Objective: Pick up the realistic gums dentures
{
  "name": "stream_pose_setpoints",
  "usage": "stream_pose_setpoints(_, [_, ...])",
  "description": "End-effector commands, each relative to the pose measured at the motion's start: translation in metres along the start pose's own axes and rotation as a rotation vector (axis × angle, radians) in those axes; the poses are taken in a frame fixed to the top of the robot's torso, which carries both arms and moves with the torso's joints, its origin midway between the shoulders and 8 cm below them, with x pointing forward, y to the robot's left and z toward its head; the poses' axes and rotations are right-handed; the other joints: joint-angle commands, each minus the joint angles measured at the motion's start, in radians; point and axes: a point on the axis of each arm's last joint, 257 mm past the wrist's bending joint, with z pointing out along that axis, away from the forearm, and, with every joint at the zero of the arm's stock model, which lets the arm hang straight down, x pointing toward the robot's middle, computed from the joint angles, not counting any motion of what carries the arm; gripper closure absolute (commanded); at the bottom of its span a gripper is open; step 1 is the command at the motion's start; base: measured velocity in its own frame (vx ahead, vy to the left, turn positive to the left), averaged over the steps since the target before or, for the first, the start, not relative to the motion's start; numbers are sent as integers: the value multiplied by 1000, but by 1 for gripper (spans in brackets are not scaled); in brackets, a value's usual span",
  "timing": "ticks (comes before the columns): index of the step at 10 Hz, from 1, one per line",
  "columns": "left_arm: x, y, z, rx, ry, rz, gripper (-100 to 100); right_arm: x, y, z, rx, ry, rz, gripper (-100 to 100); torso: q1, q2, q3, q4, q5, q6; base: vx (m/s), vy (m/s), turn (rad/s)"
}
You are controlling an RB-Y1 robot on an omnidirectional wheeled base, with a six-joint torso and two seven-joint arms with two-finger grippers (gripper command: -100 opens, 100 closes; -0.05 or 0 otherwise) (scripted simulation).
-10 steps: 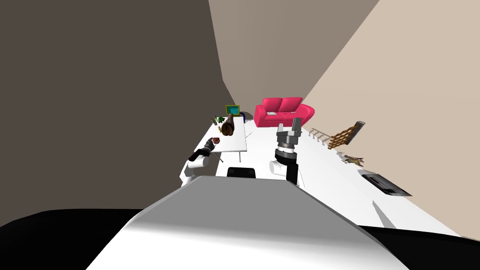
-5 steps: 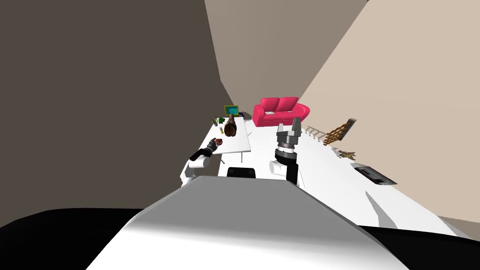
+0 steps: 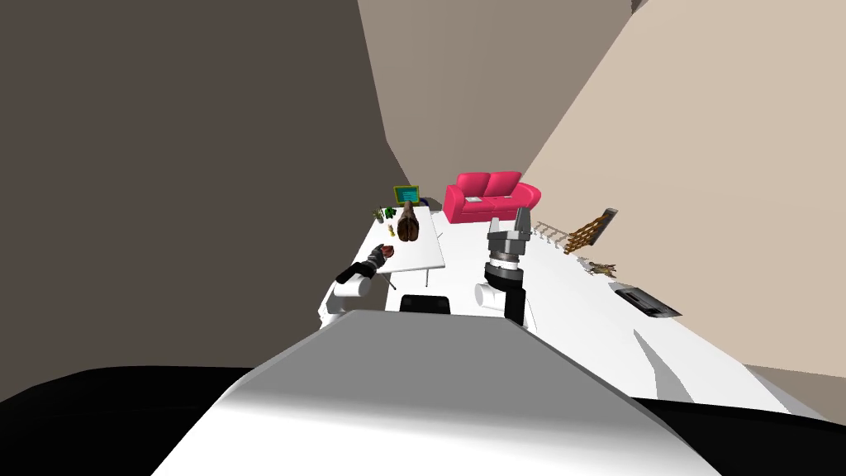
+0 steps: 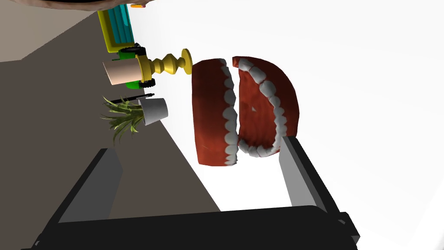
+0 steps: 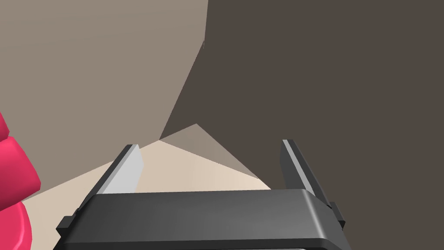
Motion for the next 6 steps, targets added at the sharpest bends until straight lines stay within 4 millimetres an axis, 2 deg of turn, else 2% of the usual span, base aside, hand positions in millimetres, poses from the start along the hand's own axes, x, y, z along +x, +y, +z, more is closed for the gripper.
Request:
stream_pose_setpoints(1, [4, 1, 0, -6, 9, 1, -100, 0, 0, 0, 0, 0, 0, 0, 0, 0, 0, 0, 0, 0, 0, 32, 3])
stream_pose_setpoints(6, [6, 2, 0, -9, 14, 1, -100, 0, 0, 0, 0, 0, 0, 0, -2, 1, 0, 0, 0, 0, 1, 13, -4])
